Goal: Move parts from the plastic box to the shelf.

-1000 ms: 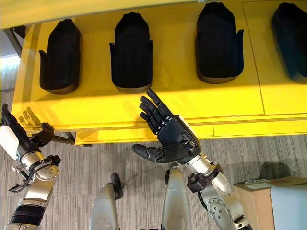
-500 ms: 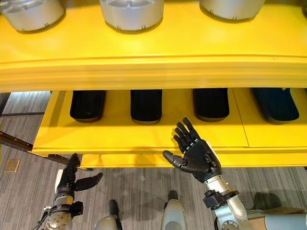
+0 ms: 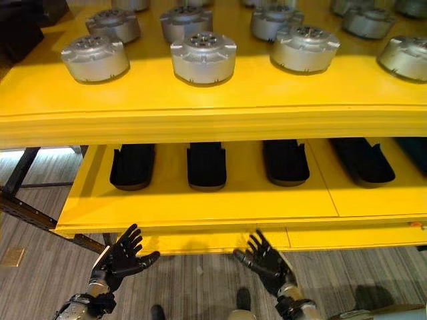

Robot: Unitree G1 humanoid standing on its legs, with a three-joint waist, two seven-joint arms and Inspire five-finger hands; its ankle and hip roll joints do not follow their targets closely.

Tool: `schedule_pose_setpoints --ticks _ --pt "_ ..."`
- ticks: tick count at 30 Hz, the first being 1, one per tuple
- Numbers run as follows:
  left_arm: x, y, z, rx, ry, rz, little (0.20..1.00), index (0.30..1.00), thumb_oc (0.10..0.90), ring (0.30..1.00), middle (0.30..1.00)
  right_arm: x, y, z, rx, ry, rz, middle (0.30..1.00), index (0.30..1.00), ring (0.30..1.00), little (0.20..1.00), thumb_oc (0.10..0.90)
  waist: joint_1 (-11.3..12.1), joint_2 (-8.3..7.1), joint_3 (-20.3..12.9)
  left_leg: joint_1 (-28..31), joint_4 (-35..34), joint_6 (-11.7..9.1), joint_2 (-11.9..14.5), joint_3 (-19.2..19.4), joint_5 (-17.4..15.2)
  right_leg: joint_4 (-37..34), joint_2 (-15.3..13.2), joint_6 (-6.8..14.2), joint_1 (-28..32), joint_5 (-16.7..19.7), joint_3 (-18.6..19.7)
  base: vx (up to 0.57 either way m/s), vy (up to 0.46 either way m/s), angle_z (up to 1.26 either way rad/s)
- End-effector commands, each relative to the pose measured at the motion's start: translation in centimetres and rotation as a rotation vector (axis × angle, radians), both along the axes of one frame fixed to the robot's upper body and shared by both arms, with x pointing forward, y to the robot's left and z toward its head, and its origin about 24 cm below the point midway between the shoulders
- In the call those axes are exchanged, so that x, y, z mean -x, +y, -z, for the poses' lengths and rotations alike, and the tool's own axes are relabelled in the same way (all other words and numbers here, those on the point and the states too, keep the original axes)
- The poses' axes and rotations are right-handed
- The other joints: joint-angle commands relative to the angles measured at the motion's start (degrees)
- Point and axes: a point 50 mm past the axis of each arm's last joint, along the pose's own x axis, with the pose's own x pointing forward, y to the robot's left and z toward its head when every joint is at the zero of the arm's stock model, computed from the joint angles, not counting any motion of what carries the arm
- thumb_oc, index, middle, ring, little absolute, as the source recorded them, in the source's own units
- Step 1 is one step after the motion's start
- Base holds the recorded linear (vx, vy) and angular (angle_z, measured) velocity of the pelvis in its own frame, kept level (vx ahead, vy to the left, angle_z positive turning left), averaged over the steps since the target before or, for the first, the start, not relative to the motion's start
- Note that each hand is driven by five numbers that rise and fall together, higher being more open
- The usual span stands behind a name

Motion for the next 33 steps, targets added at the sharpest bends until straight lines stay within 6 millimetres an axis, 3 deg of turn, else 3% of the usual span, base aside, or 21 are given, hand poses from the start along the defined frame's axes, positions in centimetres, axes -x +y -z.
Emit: schedule_pose_setpoints --ticks 1,6,8,12,19,25,33 --pt "-0.4 0.0 0.6 -0.042 0.034 0.058 1.0 1.0 0.9 1.0 1.0 -3.8 0.1 -2.7 0.066 -0.199 -0.06 1.0 1.0 1.0 1.0 0.9 -0.77 -0.9 2.08 4.2 -0.18 -0.26 1.74 6.18 -1.55 -0.02 -0.26 1.02 1.19 -0.65 -3.49 0.0 0.0 0.0" --pt "1.7 0.6 4.0 -0.042 0.221 0.028 1.0 1.0 0.9 1.0 1.0 -1.9 -1.0 0.6 0.139 0.0 -0.036 1.0 1.0 1.0 1.0 0.9 -0.43 -1.24 1.71 5.13 -0.18 -0.09 1.62 6.18 -2.13 -0.02 -0.13 1.08 2.24 -0.85 -3.81 0.04 -0.011 -0.02" --pt "2.9 0.5 5.4 -0.061 0.318 0.036 1.0 1.0 0.9 1.0 1.0 -0.1 -2.2 2.4 0.191 0.149 -0.007 1.0 1.0 1.0 1.0 0.9 -0.04 -1.24 1.36 5.55 -0.18 -0.01 1.66 6.1 -2.42 -0.02 0.0 1.15 2.68 -1.14 -4.0 0.05 -0.013 -0.09" --pt "4.6 1.0 6.8 -0.072 0.434 0.0 1.0 1.0 0.9 1.0 1.0 2.4 -3.2 4.0 0.231 0.31 -0.019 1.0 1.0 1.0 1.0 0.9 0.34 -1.12 1.24 6.74 -0.18 0.11 1.8 6.08 -2.88 -0.02 0.12 1.15 3.94 -1.66 -4.32 0.05 -0.007 -0.04" --pt "5.2 0.8 7.2 -0.06 0.453 0.024 1.0 1.0 0.9 1.0 1.0 4.4 -3.7 4.7 0.227 0.401 -0.039 1.0 1.0 1.0 1.0 0.9 0.49 -1.16 0.83 7.92 -0.18 0.35 1.92 6.13 -3.21 -0.02 0.11 1.09 5.24 -1.92 -4.59 0.05 -0.009 0.0" --pt "4.2 0.8 6.8 -0.07 0.429 0.026 1.0 1.0 0.9 1.0 1.0 3.9 -2.9 4.6 0.2 0.354 -0.078 1.0 1.0 1.0 1.0 0.9 -0.22 -1.05 0.89 8.38 -0.18 0.6 1.68 6.3 -3.6 -0.02 0.14 1.07 5.7 -2.19 -4.23 0.02 0.003 -0.02" --pt "4.4 0.3 7.2 -0.054 0.464 0.035 1.0 1.0 0.9 1.0 1.0 4.0 -2.6 4.8 0.184 0.356 -0.053 1.0 1.0 1.0 1.0 0.9 -0.79 -0.91 0.74 9.22 -0.18 0.81 1.46 6.42 -3.94 -0.02 0.3 0.93 6.39 -2.45 -3.65 0.04 0.0 -0.03"
